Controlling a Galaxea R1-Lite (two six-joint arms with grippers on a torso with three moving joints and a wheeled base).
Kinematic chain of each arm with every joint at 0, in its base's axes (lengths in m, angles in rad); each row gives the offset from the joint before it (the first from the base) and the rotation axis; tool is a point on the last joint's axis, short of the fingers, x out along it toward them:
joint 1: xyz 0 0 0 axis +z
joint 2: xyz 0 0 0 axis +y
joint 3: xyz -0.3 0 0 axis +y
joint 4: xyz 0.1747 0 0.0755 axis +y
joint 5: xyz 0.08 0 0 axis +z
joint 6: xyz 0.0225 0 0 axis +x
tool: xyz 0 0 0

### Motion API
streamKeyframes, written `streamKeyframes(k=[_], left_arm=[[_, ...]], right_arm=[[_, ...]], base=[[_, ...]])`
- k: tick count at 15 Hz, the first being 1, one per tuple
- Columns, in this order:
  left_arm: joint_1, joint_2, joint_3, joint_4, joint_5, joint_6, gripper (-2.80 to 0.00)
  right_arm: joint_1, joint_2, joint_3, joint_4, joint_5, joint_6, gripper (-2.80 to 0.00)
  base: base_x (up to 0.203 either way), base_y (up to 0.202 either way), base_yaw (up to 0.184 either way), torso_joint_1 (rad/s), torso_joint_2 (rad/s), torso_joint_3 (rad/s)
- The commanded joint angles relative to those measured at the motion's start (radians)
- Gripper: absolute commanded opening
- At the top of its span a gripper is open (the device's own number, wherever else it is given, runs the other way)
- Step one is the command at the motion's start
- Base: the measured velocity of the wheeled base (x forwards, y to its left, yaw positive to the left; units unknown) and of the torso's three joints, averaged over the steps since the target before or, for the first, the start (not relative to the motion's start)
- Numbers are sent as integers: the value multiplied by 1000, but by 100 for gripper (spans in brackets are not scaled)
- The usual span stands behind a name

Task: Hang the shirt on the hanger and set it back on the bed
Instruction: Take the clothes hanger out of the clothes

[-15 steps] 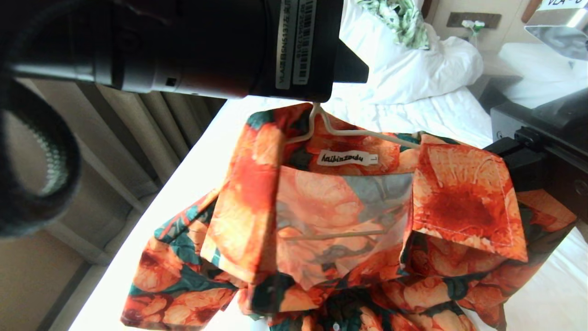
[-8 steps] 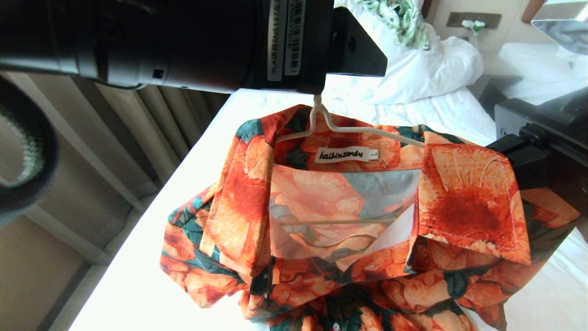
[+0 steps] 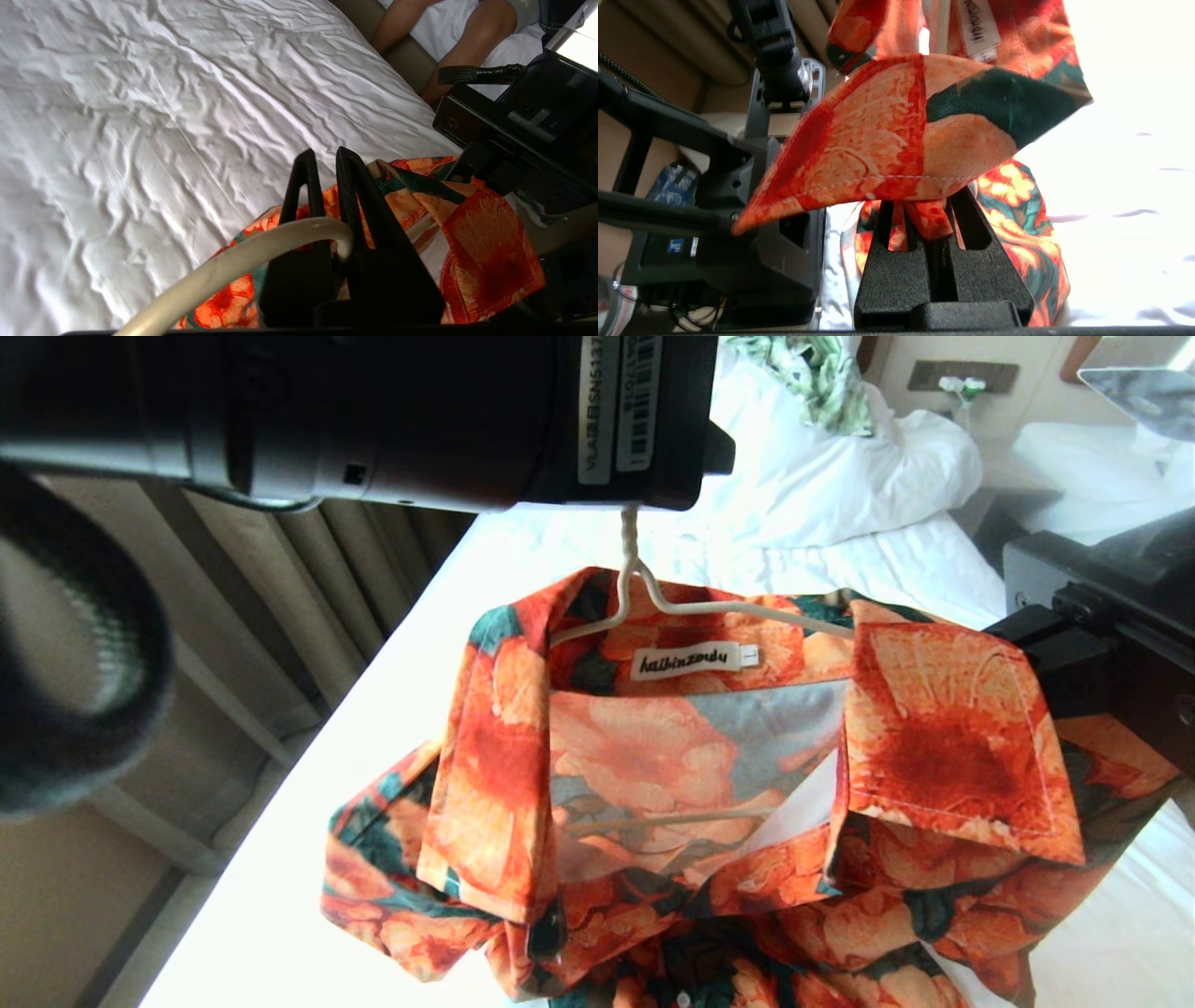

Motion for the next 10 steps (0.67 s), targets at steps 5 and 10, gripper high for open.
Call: streamKeyframes(k=[5,10], left_arm=[[2,5,-2,0,6,1,-280],[0,0,-7,-1,6,2,-280]], right_arm=[[0,1,-13,1,-12,39,-280],[1,-12,-14,0,-24,36,0]], base=[[0,0,0,0,0,0],[0,0,0,0,0,0]])
